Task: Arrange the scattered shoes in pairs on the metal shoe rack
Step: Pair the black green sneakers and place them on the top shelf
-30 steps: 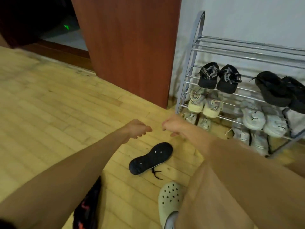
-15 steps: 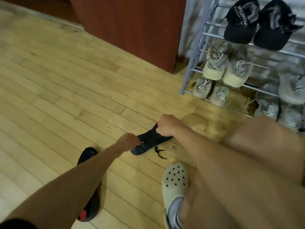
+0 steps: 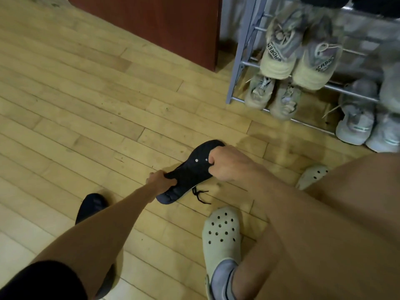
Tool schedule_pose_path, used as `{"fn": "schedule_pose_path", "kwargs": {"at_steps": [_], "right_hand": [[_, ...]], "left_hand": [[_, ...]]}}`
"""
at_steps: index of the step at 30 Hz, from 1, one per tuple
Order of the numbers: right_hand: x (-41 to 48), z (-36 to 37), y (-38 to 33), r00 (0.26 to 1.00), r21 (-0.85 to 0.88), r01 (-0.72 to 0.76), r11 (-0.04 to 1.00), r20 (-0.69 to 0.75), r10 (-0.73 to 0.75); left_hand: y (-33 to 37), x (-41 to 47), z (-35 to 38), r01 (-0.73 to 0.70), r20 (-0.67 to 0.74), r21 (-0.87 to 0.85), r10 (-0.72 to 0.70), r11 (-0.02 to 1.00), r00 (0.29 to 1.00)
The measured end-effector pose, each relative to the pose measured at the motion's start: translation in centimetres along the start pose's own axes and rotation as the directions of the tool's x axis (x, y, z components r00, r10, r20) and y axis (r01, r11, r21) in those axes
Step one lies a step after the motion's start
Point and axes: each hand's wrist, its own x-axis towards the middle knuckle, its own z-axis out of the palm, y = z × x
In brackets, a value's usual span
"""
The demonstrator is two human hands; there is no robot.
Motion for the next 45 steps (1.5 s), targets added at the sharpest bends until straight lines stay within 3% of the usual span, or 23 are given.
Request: {"fn": "schedule_pose_path", "kwargs": {"at_steps": [5,7,9,13,15,17,19,24,27,30,37,43,45], "right_hand": [[-0.5,0.7,-0.1,0.999,-0.066,0.015,0.998,0.037,-0.013],[-1.0,0.5,-0.4,1.0,-0.055,-0.011,0.998,0.003,0.011],[-1.5,0.2,-0.8,1.0,-0.032,-0.009,0.999,-0.02,0.008],[-2.4,0.5,-1.4,1.0,-0.024,-0.009,1.0,0.013,0.009],[-2.8,0.7,-1.5,0.999,-0.05,0.013,0.999,0.03,-0.011],[-3.2,0.6,-1.5,0.999,-0.053,0.017,0.998,0.031,-0.015],[-3.5,0.5,-1.5,1.0,-0.042,0.011,0.999,0.009,-0.01],[-4.2,-0.2,-0.9,0.997,0.06,-0.05,0.997,-0.053,0.053],[-4.1,-0.4,-0.2,0.995,0.082,-0.07,0.994,-0.064,0.075],[-3.7,-0.2,0.6,0.996,0.088,-0.082,0.993,-0.04,0.085],[-2.1,-0.3,2.1,0.996,0.142,-0.079,0.987,-0.026,0.084],[-1.5,-0.5,3.3,0.997,0.145,-0.068,0.987,-0.032,0.074],[-1.8,-0.6,3.3,0.996,0.143,-0.076,0.987,-0.035,0.082]], "left_hand": [[-0.9,-1.6,-0.9,0.013,0.107,-0.159,0.004,0.987,0.994],[-1.1,-2.3,-1.3,-0.066,0.021,-0.1,0.068,0.993,0.997],[-1.3,-3.1,-1.1,-0.169,-0.114,0.087,0.178,0.982,0.977],[-2.7,-5.8,0.9,-0.175,-0.44,0.308,0.303,0.935,0.845],[-3.6,-6.3,2.3,-0.2,-0.366,0.332,0.322,0.922,0.873],[-4.4,-6.4,3.4,-0.286,-0.141,0.282,0.334,0.916,0.932],[-5.1,-6.3,4.2,-0.346,-0.015,0.203,0.357,0.916,0.934],[-5.0,-6.3,4.0,-0.231,-0.116,0.036,0.234,0.972,0.965],[-4.9,-5.8,3.8,-0.128,-0.035,-0.043,0.127,0.991,0.991],[-4.6,-5.6,4.4,-0.061,0.048,-0.026,0.062,0.998,0.997],[-3.3,-4.4,5.1,0.006,0.015,0.057,-0.007,0.998,1.0],[-2.6,-5.2,5.2,0.094,0.254,-0.177,-0.047,0.98,0.966],[-2.6,-5.8,4.8,0.099,0.271,-0.22,-0.037,0.97,0.962]]}}
